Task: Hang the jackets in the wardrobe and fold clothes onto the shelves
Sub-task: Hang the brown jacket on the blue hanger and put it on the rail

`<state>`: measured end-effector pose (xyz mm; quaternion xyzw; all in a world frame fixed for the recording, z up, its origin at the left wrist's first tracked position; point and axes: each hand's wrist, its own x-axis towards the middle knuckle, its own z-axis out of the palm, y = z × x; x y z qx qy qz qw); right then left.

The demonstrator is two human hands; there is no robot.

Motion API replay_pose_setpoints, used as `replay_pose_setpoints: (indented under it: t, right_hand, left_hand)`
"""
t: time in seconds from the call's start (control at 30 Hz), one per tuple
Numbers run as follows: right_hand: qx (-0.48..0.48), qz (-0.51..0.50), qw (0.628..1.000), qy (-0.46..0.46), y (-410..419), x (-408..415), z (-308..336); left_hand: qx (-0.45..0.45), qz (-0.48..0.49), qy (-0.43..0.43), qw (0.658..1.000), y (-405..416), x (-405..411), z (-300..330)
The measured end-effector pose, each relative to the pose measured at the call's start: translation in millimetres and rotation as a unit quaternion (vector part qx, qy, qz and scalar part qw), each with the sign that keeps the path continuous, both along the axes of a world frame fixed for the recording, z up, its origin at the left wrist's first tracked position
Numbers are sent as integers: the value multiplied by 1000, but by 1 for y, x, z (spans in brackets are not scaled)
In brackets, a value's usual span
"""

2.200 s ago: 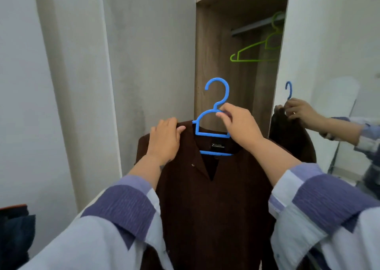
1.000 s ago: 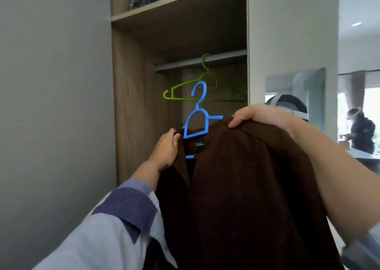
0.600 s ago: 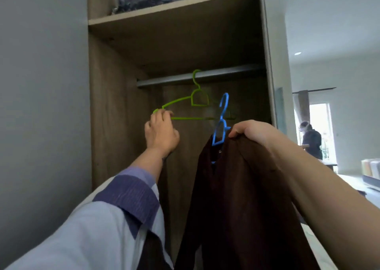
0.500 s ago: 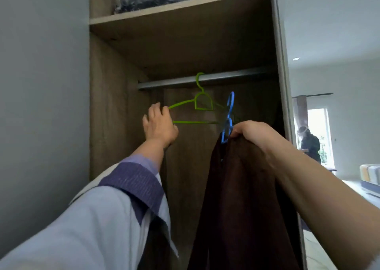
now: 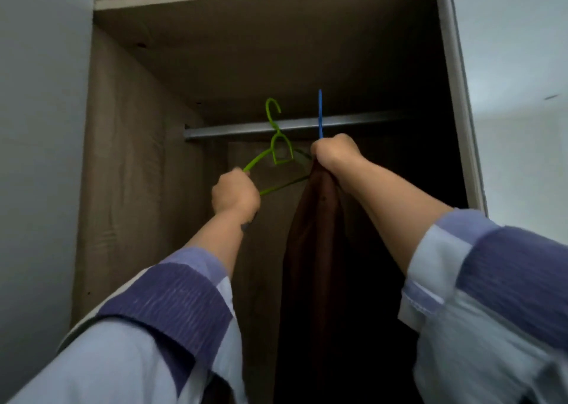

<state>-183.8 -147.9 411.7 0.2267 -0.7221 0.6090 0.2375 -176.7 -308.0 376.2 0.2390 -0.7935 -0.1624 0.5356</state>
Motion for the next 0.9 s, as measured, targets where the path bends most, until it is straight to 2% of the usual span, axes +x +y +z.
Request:
replay_pose_setpoints:
  t: [0.1, 0.2, 0.43, 0.57, 0.7, 0.9]
  right_hand:
    - [7, -7, 1000, 11, -4, -14, 18]
    - [33, -21, 999, 10, -9, -34, 16]
    - [86, -34, 995, -22, -22, -58, -19]
    - [86, -30, 995, -28, -17, -47, -17]
    - [86, -26, 995, -37, -12, -30, -24]
    - [213, -27, 972, 93, 2, 17, -58]
  left_hand:
    - [24, -54, 39, 998, -7, -6, -2]
    - [88, -120, 83, 985, -15, -7, -5]
    - [116, -151, 120, 974, -9, 5, -34]
    - [62, -116, 113, 985, -4, 26, -31]
    - [59, -86, 120, 987, 5, 49, -40]
    - [84, -31, 80, 993, 35, 93, -85]
